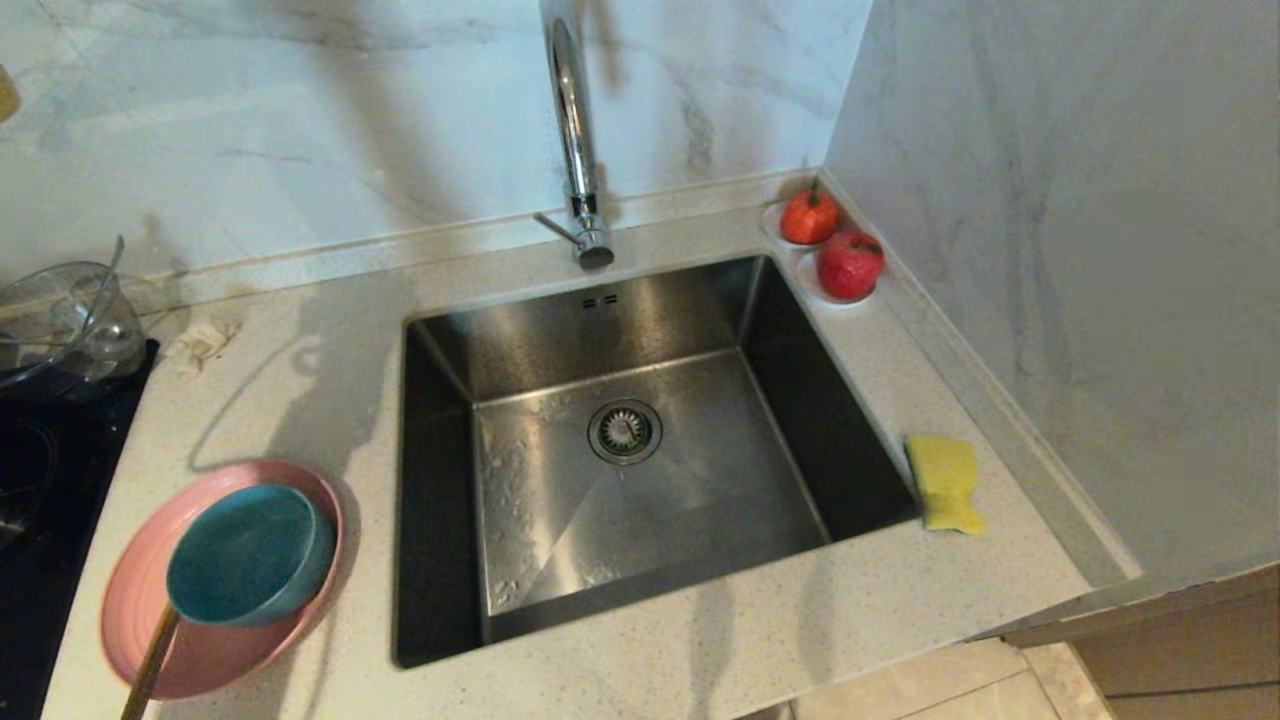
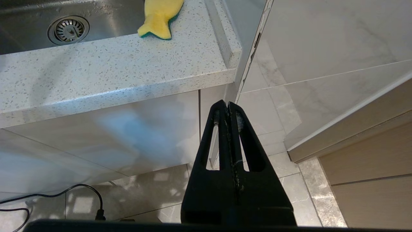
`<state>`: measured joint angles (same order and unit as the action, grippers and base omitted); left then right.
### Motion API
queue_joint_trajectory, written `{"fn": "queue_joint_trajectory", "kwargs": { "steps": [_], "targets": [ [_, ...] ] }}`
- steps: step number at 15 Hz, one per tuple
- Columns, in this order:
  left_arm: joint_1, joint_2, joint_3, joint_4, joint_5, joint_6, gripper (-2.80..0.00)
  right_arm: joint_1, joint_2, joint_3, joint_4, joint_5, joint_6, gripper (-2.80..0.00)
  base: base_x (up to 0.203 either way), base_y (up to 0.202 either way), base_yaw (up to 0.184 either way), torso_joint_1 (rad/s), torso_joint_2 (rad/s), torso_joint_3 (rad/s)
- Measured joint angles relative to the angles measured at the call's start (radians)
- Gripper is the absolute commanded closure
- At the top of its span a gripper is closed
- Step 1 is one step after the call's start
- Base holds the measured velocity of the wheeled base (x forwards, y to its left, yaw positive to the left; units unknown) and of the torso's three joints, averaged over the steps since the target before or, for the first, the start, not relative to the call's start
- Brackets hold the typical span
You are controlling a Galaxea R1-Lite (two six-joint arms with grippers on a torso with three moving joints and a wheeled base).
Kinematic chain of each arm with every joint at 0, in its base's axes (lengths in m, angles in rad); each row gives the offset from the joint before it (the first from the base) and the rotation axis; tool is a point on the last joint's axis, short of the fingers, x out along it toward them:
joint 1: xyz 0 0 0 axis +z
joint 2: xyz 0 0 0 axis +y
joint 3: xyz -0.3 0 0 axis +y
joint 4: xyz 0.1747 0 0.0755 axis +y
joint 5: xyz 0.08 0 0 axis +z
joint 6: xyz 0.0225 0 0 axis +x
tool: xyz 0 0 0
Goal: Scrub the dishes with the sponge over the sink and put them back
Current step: Squeeze it onto the sponge
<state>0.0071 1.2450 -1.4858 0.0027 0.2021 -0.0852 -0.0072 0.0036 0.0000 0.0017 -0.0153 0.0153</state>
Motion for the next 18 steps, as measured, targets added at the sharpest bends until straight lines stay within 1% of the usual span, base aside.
{"fn": "queue_joint_trajectory", "kwargs": {
  "steps": [2, 3, 5, 6, 8, 10, 12, 15, 16, 18],
  "targets": [
    [-0.091, -0.079, -0.015, 0.082, -0.048, 0.074, 0.00, 0.000, 0.000, 0.000, 0.000, 0.000, 0.000, 0.00, 0.000, 0.000, 0.000, 0.000, 0.00, 0.000],
    [-0.133, -0.115, -0.019, 0.131, -0.086, 0.099, 0.00, 0.000, 0.000, 0.000, 0.000, 0.000, 0.001, 0.00, 0.000, 0.000, 0.000, 0.000, 0.00, 0.000],
    [-0.193, -0.164, -0.029, 0.227, -0.168, 0.154, 0.00, 0.000, 0.000, 0.000, 0.000, 0.000, 0.001, 0.00, 0.000, 0.000, 0.000, 0.000, 0.00, 0.000],
    [-0.207, -0.180, -0.036, 0.248, -0.203, 0.174, 0.00, 0.000, 0.000, 0.000, 0.000, 0.000, 0.000, 0.00, 0.000, 0.000, 0.000, 0.000, 0.00, 0.000],
    [-0.220, -0.192, -0.062, 0.253, -0.269, 0.204, 0.00, 0.000, 0.000, 0.000, 0.000, 0.000, 0.000, 0.00, 0.000, 0.000, 0.000, 0.000, 0.00, 0.000],
    [-0.228, -0.181, -0.088, 0.255, -0.316, 0.207, 0.00, 0.000, 0.000, 0.000, 0.000, 0.000, 0.000, 0.00, 0.000, 0.000, 0.000, 0.000, 0.00, 0.000],
    [-0.248, -0.146, -0.119, 0.255, -0.330, 0.207, 0.00, 0.000, 0.000, 0.000, 0.000, 0.000, 0.000, 0.00, 0.000, 0.000, 0.000, 0.000, 0.00, 0.000],
    [-0.285, -0.069, -0.147, 0.242, -0.325, 0.200, 0.00, 0.000, 0.000, 0.000, 0.000, 0.000, 0.001, 0.00, 0.000, 0.000, 0.000, 0.000, 0.00, 0.000],
    [-0.299, -0.041, -0.151, 0.235, -0.319, 0.197, 0.00, 0.000, 0.000, 0.000, 0.000, 0.000, 0.000, 0.00, 0.000, 0.000, 0.000, 0.000, 0.00, 0.000],
    [-0.357, 0.030, -0.178, 0.210, -0.286, 0.177, 0.00, 0.000, 0.000, 0.000, 0.000, 0.000, 0.000, 0.00, 0.000, 0.000, 0.000, 0.000, 0.00, 0.000]
  ]
}}
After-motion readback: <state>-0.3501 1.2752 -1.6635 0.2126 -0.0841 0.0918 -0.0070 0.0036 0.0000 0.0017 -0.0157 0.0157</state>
